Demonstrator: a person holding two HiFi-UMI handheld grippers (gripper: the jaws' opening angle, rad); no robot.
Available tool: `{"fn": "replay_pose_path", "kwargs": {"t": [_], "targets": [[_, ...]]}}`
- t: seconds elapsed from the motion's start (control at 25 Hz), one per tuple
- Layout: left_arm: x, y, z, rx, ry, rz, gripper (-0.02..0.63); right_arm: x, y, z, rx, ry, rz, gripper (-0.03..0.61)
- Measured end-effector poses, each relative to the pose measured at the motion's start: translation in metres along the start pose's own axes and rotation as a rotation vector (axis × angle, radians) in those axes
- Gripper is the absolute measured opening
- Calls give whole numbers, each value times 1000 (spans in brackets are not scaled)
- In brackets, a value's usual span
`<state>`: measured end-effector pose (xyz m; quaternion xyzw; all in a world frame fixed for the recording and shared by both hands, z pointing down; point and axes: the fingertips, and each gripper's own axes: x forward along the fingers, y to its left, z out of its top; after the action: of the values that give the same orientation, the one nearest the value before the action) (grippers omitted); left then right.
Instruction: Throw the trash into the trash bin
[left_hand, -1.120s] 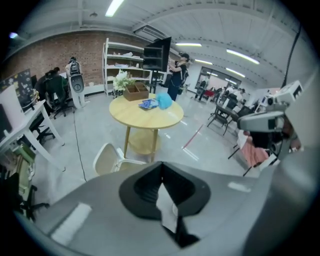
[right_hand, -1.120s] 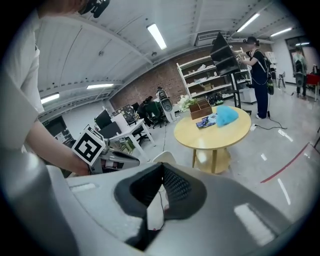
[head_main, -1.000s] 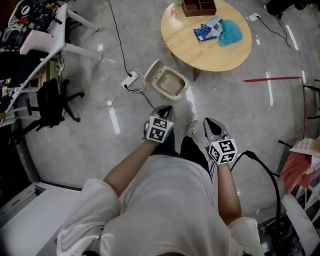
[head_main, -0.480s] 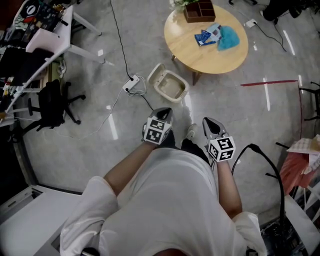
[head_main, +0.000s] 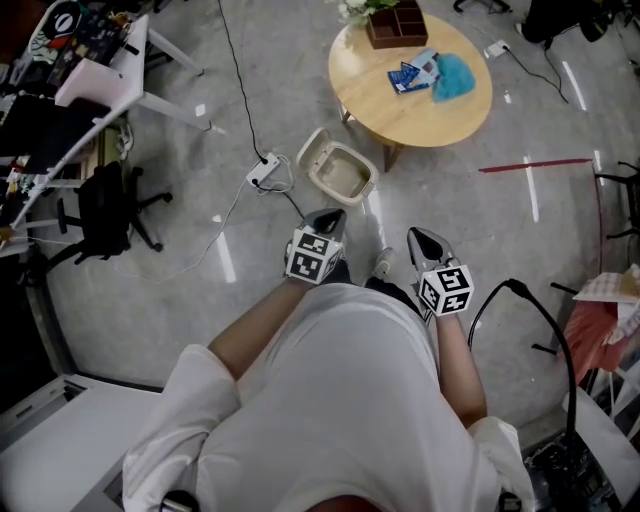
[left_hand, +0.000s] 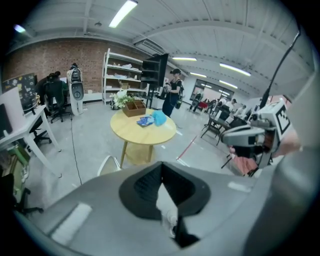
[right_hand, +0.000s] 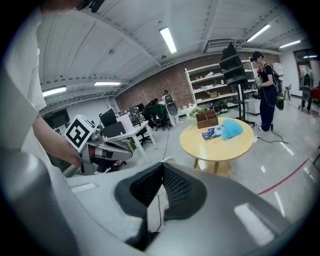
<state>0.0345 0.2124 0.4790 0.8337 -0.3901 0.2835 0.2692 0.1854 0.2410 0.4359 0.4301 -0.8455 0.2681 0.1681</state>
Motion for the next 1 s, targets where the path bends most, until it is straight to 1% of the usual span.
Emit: {"fn": "replay_pose_path", "kwargs": {"t": [0.2,0.44,0.64,1.0], "targets": [[-8,2,12,-5,-32,3,3,-2,-1,5,-20,-4,-3,2],[-19,-2,20,-28,-61,-27,3,-6,-5,3,-15,-1,-4,2],[-20,4,19,-31,-68,-3,3,-5,-3,3,-9,2,11,2],[-27,0,22,25,-82,-12,3,0,6,13,-20,-11,22,2]]}}
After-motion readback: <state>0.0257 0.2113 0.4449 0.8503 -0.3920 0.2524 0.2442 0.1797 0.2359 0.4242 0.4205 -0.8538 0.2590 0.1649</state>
